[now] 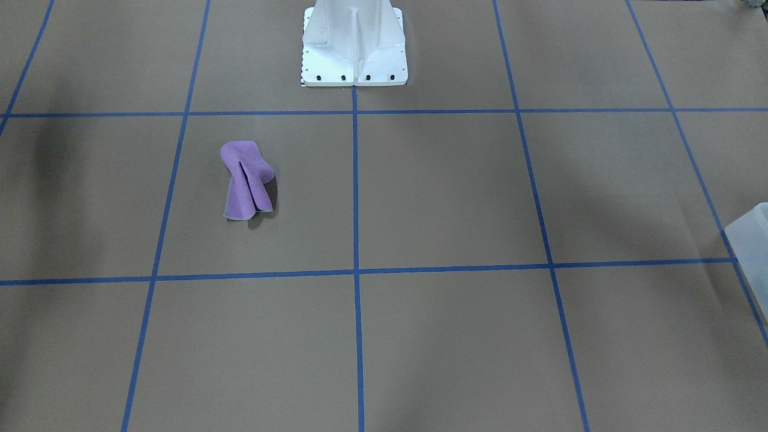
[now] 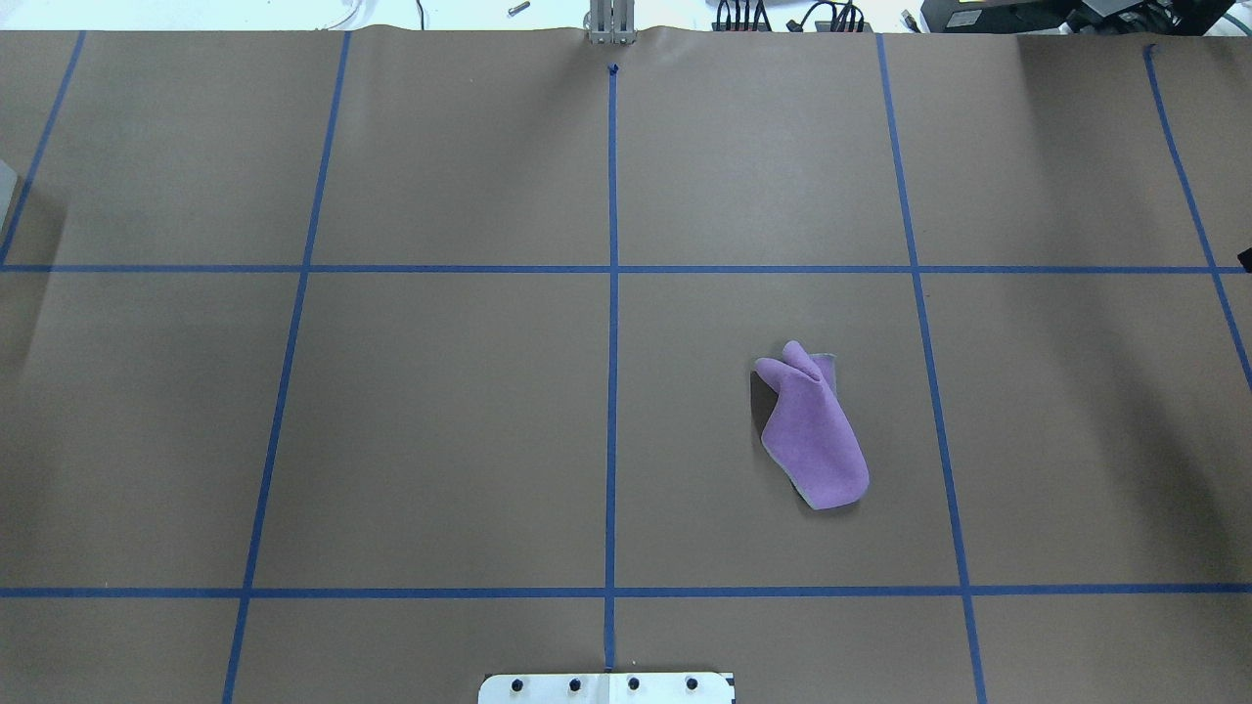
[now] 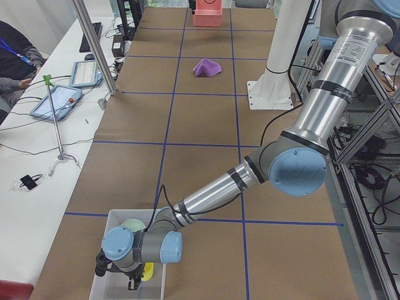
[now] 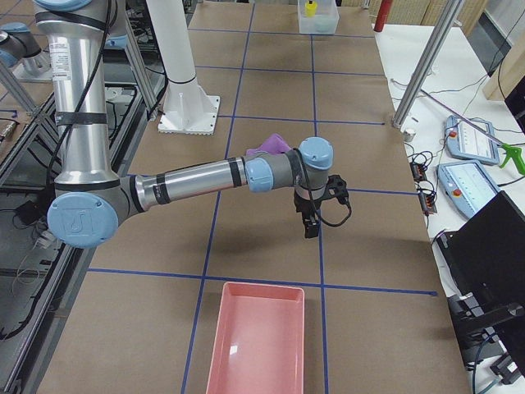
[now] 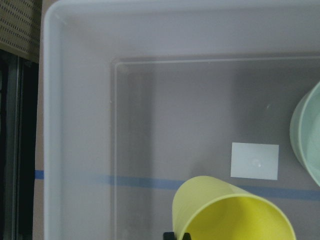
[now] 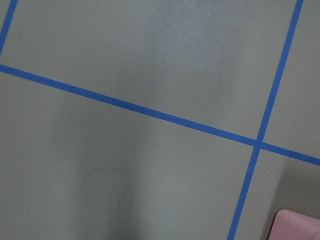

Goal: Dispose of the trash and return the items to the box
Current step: 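Carry the yellow cup with the left gripper into the clear bin, then move the right gripper over the purple cloth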

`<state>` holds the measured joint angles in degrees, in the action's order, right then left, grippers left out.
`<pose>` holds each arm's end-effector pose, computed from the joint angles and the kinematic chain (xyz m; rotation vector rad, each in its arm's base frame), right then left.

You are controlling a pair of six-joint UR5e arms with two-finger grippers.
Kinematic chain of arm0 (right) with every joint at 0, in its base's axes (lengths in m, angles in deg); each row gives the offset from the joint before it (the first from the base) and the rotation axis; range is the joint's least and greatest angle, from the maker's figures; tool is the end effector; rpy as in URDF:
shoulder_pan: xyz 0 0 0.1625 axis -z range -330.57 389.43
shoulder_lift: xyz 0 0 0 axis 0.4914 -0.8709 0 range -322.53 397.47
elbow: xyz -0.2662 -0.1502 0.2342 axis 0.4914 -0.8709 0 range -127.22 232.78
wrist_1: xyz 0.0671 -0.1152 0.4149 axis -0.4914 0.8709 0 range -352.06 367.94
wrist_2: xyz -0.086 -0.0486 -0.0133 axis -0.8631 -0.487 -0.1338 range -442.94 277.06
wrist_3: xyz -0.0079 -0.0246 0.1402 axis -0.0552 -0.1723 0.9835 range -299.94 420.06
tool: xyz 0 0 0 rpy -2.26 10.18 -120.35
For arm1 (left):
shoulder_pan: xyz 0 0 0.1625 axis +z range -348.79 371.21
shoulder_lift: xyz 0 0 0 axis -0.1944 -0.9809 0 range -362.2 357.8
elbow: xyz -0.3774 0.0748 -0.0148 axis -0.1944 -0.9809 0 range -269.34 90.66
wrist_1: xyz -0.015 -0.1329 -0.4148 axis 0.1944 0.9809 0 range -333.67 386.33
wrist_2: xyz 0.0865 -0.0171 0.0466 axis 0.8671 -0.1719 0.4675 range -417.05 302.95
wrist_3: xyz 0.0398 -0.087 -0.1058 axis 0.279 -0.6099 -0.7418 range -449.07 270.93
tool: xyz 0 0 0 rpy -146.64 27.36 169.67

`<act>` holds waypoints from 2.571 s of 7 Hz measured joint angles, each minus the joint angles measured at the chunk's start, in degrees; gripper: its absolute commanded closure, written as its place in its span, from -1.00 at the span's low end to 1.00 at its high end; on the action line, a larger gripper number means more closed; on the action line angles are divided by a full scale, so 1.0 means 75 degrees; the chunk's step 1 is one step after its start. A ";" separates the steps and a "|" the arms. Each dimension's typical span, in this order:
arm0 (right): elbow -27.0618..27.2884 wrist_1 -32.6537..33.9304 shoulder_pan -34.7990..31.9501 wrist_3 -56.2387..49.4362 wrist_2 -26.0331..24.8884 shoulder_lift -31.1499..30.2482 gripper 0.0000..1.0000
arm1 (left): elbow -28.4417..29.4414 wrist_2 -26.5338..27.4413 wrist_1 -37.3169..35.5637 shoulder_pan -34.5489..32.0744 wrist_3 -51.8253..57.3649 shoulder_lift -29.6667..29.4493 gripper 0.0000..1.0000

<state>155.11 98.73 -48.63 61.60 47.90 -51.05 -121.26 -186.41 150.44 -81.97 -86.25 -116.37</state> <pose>-0.0712 -0.5311 0.5311 0.1330 -0.7321 -0.2540 -0.0761 -0.5988 0.8552 0.0391 0.6860 -0.0050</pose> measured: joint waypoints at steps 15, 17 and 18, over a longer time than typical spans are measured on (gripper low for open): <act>0.2039 -0.0326 0.5817 0.7407 -0.2746 0.1371 -0.94 | -0.7414 -0.2561 -0.2857 0.0164 -0.0219 0.2263 -0.98; 0.1878 -0.0798 0.6426 0.8117 -0.3058 0.1706 -0.65 | -0.7975 -0.2136 -0.2860 0.0176 -0.0218 0.2560 -0.98; 0.1775 -0.0871 0.6518 0.8343 -0.3141 0.1832 -0.55 | -0.8088 -0.2063 -0.2861 0.0178 -0.0215 0.2611 -0.98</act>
<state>168.42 92.20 0.25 124.17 24.34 -37.31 -181.92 -201.88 128.99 -80.64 -87.86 -96.79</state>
